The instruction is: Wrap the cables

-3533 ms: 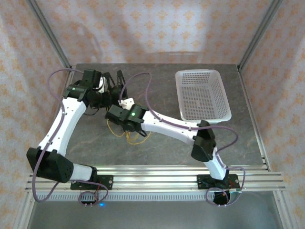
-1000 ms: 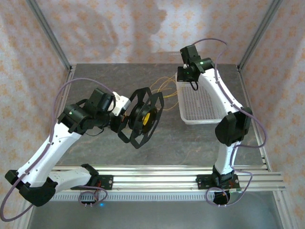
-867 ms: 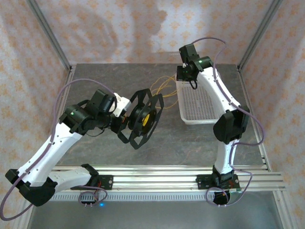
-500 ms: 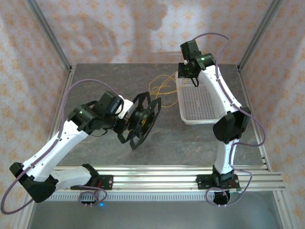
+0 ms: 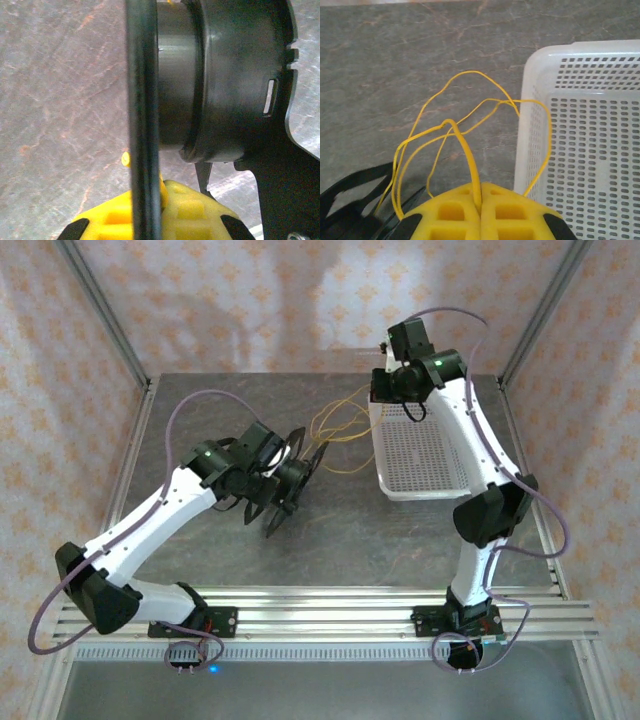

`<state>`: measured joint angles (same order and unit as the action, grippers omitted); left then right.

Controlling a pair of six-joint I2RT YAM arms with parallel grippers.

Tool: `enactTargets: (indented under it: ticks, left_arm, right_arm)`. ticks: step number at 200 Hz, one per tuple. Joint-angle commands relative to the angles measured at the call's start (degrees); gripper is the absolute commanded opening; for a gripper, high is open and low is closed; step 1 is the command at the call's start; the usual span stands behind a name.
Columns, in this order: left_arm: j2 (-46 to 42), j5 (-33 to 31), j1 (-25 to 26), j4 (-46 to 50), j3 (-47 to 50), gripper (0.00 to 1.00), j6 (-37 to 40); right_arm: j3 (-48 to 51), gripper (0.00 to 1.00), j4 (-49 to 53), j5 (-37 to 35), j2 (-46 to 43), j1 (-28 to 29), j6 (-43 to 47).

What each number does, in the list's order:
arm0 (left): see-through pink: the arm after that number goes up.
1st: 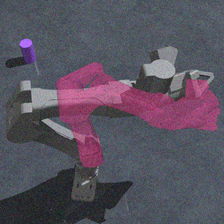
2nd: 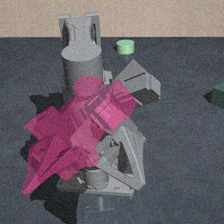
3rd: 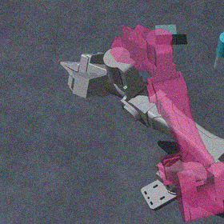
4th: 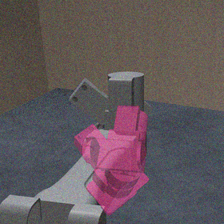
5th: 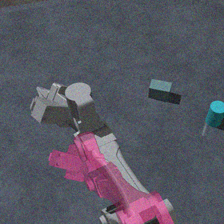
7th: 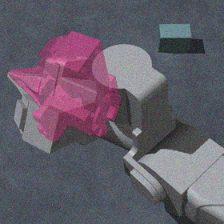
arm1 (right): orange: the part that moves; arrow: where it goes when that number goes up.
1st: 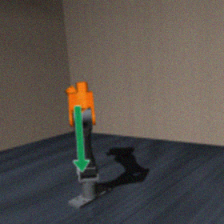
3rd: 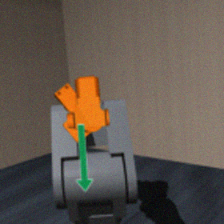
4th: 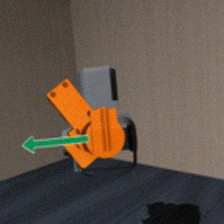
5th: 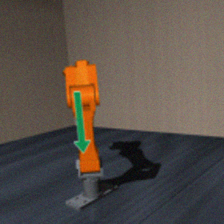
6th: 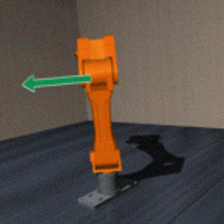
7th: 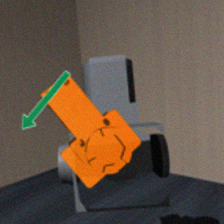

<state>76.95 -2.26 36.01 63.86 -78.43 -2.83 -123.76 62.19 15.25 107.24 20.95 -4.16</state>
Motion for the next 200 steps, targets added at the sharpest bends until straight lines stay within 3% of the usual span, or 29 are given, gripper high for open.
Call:
enactTargets:
  ticks: [1, 113, 150, 200]
  left_arm:
    - [1.40, -9.21, -0.09, 1.56, -3.83, 0.00, 2.06]
    - [12.15, -17.54, -5.50, 2.85, -13.98, 0.00, 6.45]
    - [14.16, -17.96, -7.14, 2.87, -14.92, 0.00, 7.65]
    - [14.16, -15.45, -8.09, 2.26, -15.09, 0.00, 7.91]
  right_arm:
    - [-1.52, 0.00, 1.36, 3.87, -4.85, 0.26, 1.89]
    - [-3.02, 0.00, 9.69, 2.69, -7.77, 9.25, 11.65]
    - [-6.21, 0.00, 10.67, -9.20, -6.56, 10.87, 11.74]
    - [-7.81, 0.00, 10.33, -13.36, -5.64, 13.27, 12.92]
